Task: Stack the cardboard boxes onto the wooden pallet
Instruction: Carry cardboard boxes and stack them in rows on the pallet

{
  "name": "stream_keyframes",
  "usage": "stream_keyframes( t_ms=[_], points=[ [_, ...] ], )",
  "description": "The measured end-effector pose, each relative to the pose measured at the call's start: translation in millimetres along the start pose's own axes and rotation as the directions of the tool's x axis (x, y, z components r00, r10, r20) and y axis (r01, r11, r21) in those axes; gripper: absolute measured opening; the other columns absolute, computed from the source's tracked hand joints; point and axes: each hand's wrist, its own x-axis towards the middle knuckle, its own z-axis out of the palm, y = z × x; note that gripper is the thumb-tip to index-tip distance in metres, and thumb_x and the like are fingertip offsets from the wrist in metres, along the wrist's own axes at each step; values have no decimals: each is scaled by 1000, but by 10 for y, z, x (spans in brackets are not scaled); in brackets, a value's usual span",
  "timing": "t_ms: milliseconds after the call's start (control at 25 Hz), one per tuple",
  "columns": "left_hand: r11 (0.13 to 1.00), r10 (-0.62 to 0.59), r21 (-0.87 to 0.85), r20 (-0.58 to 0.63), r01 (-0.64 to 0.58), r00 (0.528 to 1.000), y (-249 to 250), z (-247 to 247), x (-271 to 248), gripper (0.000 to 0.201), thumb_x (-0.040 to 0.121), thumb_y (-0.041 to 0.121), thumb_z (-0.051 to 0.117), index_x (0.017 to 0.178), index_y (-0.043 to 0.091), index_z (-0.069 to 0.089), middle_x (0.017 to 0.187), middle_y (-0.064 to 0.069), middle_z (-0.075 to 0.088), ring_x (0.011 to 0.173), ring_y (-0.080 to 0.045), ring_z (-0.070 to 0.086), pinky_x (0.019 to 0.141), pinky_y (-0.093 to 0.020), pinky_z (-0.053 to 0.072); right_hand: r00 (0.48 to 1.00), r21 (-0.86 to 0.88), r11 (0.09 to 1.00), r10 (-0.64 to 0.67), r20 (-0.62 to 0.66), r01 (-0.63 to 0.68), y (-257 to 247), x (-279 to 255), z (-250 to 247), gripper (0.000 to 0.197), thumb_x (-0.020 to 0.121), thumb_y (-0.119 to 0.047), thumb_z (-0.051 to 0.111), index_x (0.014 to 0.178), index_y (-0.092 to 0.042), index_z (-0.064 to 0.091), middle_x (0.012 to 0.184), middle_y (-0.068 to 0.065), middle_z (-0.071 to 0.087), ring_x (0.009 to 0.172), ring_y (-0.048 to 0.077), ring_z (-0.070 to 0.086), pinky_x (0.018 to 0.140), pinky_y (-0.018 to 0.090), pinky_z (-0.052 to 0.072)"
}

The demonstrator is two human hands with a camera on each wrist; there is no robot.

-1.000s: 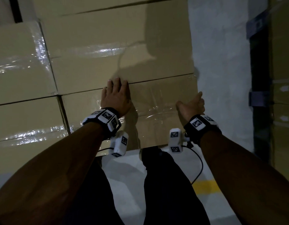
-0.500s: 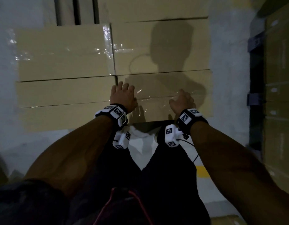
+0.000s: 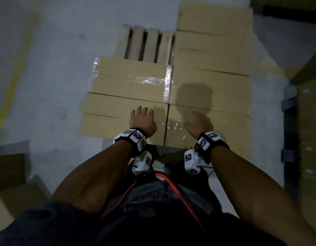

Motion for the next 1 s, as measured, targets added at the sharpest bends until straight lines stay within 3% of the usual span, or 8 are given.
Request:
stream_keyframes(
  t_ms=[120, 360, 600, 760, 880, 1000],
  points=[
    [983, -156, -106, -78, 148, 985, -233, -103, -371, 54, 95, 39, 46, 143, 16, 40, 152, -8, 38, 143, -31, 26, 116, -48, 22, 975, -129, 967, -221, 0, 219, -414, -111, -80, 59, 94, -41, 51, 148, -19, 39, 151, 12, 41, 137, 35, 38, 111, 44, 32],
    [857, -473, -301, -133, 419, 871, -691, -95, -1239, 55, 95, 38, 48, 145, 15, 40, 152, -9, 39, 142, -31, 28, 115, -47, 24, 822, -307, 771, -564, 76, 558, -1146, -452, -61, 58, 93, -39, 54, 146, -16, 43, 146, 12, 48, 133, 34, 43, 108, 45, 36],
    [723, -659, -418, -176, 550, 731, -1401, 8, -1798, 53, 95, 38, 48, 142, 15, 43, 148, -8, 44, 138, -30, 34, 113, -44, 28, 696, -363, 611, -696, 178, 704, -2035, -753, 258, 60, 97, -40, 50, 151, -19, 35, 154, 9, 39, 140, 32, 34, 113, 45, 29],
    [629, -744, -488, -153, 605, 650, -2137, 225, -2065, 53, 95, 39, 48, 142, 15, 43, 147, -7, 45, 136, -30, 36, 112, -45, 29, 622, -397, 509, -745, 242, 764, -2843, -969, 725, 59, 98, -40, 50, 151, -20, 35, 155, 8, 37, 142, 31, 33, 115, 45, 28],
    [592, -770, -515, -137, 619, 623, -2837, 357, -2195, 53, 95, 39, 48, 142, 15, 44, 147, -7, 45, 137, -30, 36, 112, -44, 30, 585, -421, 450, -760, 283, 788, -3533, -1120, 1133, 59, 98, -39, 49, 151, -19, 35, 156, 8, 36, 142, 31, 33, 114, 44, 28],
    [560, -781, -552, -103, 618, 616, -3673, 366, -2367, 52, 95, 37, 49, 141, 14, 44, 147, -8, 44, 136, -30, 36, 111, -44, 30, 582, -451, 422, -750, 314, 786, -4324, -1317, 1526, 59, 98, -40, 49, 152, -19, 34, 156, 10, 36, 142, 32, 33, 114, 44, 29]
  ],
)
